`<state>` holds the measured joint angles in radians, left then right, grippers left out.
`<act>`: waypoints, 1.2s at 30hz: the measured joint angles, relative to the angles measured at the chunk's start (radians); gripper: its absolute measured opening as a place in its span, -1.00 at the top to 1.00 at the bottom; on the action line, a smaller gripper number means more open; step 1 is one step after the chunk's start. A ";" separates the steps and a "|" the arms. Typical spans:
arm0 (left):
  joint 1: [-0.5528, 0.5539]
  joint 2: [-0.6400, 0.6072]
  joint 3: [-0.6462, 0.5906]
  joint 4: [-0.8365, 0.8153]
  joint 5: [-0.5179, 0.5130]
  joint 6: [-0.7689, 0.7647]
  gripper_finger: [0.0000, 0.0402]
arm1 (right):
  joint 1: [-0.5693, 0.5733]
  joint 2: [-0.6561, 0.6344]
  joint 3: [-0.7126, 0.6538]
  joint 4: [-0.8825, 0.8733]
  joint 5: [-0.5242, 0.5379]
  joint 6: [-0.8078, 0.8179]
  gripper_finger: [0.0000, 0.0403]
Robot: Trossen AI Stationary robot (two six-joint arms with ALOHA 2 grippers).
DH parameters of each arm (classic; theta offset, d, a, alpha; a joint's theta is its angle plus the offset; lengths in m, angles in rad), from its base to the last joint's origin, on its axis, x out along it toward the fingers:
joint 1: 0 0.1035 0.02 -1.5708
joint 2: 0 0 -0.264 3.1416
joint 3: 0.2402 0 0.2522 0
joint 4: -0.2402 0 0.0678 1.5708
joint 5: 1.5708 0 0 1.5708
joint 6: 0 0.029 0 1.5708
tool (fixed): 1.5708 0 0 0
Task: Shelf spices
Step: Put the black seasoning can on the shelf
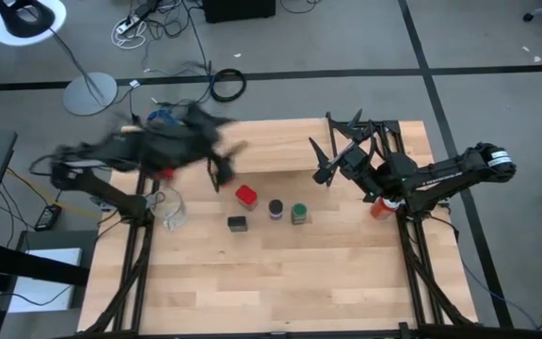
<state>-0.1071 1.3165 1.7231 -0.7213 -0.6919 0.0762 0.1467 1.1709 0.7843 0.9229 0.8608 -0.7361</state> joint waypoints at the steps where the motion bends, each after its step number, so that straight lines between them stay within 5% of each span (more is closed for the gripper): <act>1: 0.001 -0.039 -0.001 -0.028 -0.003 -0.003 -0.37 | 0.000 0.000 0.000 0.001 0.000 0.000 -0.53; 9: -0.004 -0.185 -0.182 -0.354 0.127 -0.301 -0.28 | -0.022 0.000 0.000 0.000 -0.001 0.001 -0.53; 20: -0.022 -0.091 -0.664 -0.027 0.341 -0.402 -0.28 | -0.046 0.000 0.000 -0.005 -0.024 0.037 -0.53; 28: -0.037 0.031 -0.752 0.112 0.500 -0.313 -0.28 | -0.045 0.000 0.000 -0.008 -0.023 0.039 -0.53; 36: -0.052 0.110 -0.763 0.128 0.523 -0.298 -0.40 | -0.045 0.000 0.000 -0.008 -0.023 0.039 -0.53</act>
<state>-0.1590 1.4267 0.9596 -0.5928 -0.1685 -0.2222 0.1013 1.1709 0.7845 0.9146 0.8382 -0.6975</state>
